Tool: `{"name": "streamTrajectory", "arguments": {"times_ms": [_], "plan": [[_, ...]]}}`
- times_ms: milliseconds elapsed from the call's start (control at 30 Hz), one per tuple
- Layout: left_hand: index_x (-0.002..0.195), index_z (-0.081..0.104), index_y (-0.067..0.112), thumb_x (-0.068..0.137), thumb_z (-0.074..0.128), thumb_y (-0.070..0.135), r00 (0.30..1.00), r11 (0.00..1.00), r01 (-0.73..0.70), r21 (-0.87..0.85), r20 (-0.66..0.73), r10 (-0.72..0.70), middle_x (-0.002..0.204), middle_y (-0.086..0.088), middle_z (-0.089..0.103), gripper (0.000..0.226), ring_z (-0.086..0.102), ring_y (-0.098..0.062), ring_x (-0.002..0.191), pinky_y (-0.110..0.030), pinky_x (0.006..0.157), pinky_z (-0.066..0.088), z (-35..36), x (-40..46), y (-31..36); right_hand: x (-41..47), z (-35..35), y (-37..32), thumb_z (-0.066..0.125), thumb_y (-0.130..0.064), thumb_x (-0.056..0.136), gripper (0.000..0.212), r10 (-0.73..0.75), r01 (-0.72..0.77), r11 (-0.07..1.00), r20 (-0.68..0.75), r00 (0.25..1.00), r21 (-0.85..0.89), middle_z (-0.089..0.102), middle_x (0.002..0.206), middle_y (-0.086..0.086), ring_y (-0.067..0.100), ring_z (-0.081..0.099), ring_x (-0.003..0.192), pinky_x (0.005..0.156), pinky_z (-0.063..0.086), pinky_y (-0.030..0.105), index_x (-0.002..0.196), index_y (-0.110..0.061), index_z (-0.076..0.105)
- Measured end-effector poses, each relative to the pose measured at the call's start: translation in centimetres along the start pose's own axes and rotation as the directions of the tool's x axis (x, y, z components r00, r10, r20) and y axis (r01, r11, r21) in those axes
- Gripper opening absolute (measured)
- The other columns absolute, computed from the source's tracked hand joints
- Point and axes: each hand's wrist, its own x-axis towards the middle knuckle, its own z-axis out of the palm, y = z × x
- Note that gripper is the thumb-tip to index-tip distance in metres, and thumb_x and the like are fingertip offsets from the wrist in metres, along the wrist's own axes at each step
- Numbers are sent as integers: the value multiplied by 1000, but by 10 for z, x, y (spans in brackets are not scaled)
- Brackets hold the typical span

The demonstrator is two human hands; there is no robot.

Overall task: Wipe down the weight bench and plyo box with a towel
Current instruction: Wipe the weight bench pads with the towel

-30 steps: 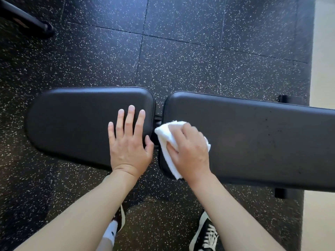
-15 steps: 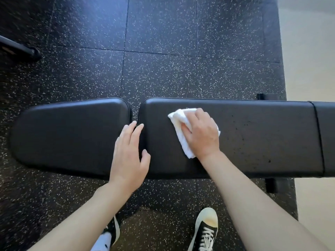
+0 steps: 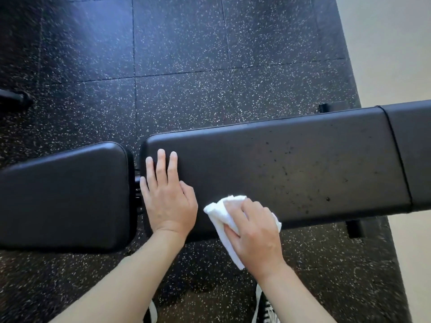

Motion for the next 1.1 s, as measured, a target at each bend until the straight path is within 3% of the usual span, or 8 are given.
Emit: {"name": "streamTrajectory", "arguments": {"times_ms": [167, 333, 567, 667, 900, 1000, 1100], "plan": [[161, 38, 16, 91, 40, 21, 999, 999, 3, 45, -34, -1, 172, -8, 29, 69, 22, -36, 160, -62, 123, 27, 6, -1, 4, 70, 16, 4, 61, -25, 94, 14, 76, -80, 997, -132, 988, -20, 55, 88, 3, 23, 46, 67, 57, 41, 41, 100, -16, 68], [160, 38, 16, 90, 39, 22, 999, 998, -8, 66, -49, 12, 172, -8, 30, 70, 22, -36, 160, -62, 122, 29, 9, 2, 0, 138, 33, -11, 55, -30, 91, 19, 172, -170, 985, -187, 967, 28, 56, 88, 6, 27, 51, 71, 60, 40, 41, 95, -14, 65], [161, 38, 14, 89, 38, 21, 998, 998, -10, 60, -55, 13, 171, -10, 30, 72, 22, -38, 160, -63, 123, 27, 9, 2, 2, 34, 12, -20, 66, -25, 93, 17, 63, -62, 995, -10, 998, 74, 53, 92, 0, 21, 42, 70, 60, 39, 38, 108, -18, 69], [160, 39, 13, 88, 39, 21, 998, 998, -11, 63, -66, 15, 171, -10, 30, 72, 22, -38, 159, -63, 123, 27, 10, 2, 0, 19, 10, -15, 52, -27, 101, 28, -2, 4, 998, -38, 999, 61, 56, 91, -1, 20, 42, 68, 57, 39, 37, 116, -18, 73], [160, 38, 13, 90, 38, 21, 999, 997, -10, 72, -49, 14, 172, -10, 29, 71, 21, -38, 160, -63, 123, 26, 11, 2, 1, 143, 41, -7, 61, -26, 93, 16, 115, -103, 992, -192, 975, 71, 57, 87, 7, 28, 51, 71, 63, 39, 39, 94, -12, 67], [160, 39, 12, 90, 39, 22, 999, 997, -6, 76, -49, 10, 171, -10, 30, 71, 22, -38, 159, -64, 122, 27, 12, 2, 0, 200, 56, -21, 63, -29, 91, 17, 46, -25, 993, -193, 980, 112, 59, 88, 8, 31, 56, 74, 64, 37, 40, 91, -12, 66], [160, 39, 13, 89, 38, 22, 999, 997, -7, 77, -52, 11, 171, -9, 30, 72, 23, -38, 159, -63, 122, 28, 11, 2, 2, 226, 57, -14, 52, -37, 92, 30, -32, 56, 992, -208, 978, 114, 59, 81, 9, 33, 59, 67, 56, 44, 41, 82, -12, 64]]}}
